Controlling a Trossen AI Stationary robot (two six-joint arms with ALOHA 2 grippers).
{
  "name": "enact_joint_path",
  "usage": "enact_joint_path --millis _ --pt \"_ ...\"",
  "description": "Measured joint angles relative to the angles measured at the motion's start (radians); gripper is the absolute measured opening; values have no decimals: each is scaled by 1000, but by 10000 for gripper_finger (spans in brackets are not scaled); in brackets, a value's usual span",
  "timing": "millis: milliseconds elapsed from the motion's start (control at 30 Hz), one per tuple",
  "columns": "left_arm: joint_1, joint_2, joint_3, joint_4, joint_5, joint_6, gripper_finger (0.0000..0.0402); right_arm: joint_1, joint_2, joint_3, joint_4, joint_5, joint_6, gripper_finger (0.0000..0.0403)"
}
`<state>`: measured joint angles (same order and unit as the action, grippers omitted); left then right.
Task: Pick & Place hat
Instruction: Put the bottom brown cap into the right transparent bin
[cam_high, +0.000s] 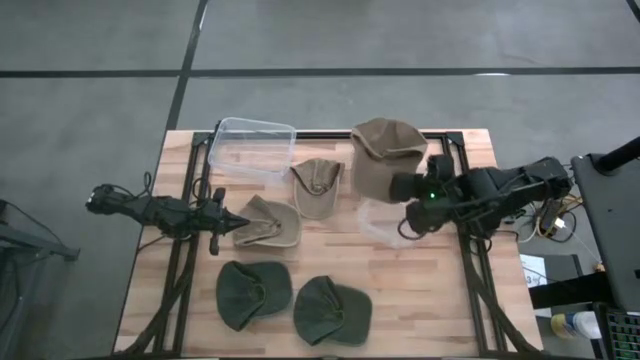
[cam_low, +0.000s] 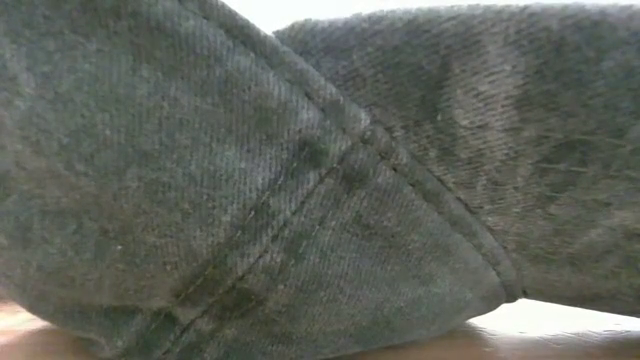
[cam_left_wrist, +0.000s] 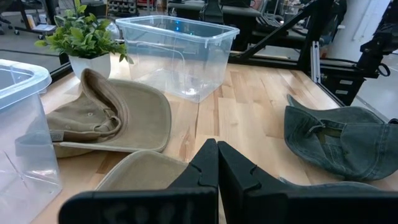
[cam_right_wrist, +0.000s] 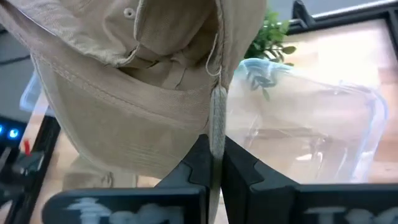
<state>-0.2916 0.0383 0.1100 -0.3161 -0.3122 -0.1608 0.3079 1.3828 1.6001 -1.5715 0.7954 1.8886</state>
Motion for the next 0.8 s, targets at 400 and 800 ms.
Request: enact_joint_path --millis 400,800 --pt "0 0 0 0 0 0 0 -57 4 -42 2 -212 36 13" --pt "0 0 0 0 0 0 0 -70 -32 -271 0 -263 204 13"
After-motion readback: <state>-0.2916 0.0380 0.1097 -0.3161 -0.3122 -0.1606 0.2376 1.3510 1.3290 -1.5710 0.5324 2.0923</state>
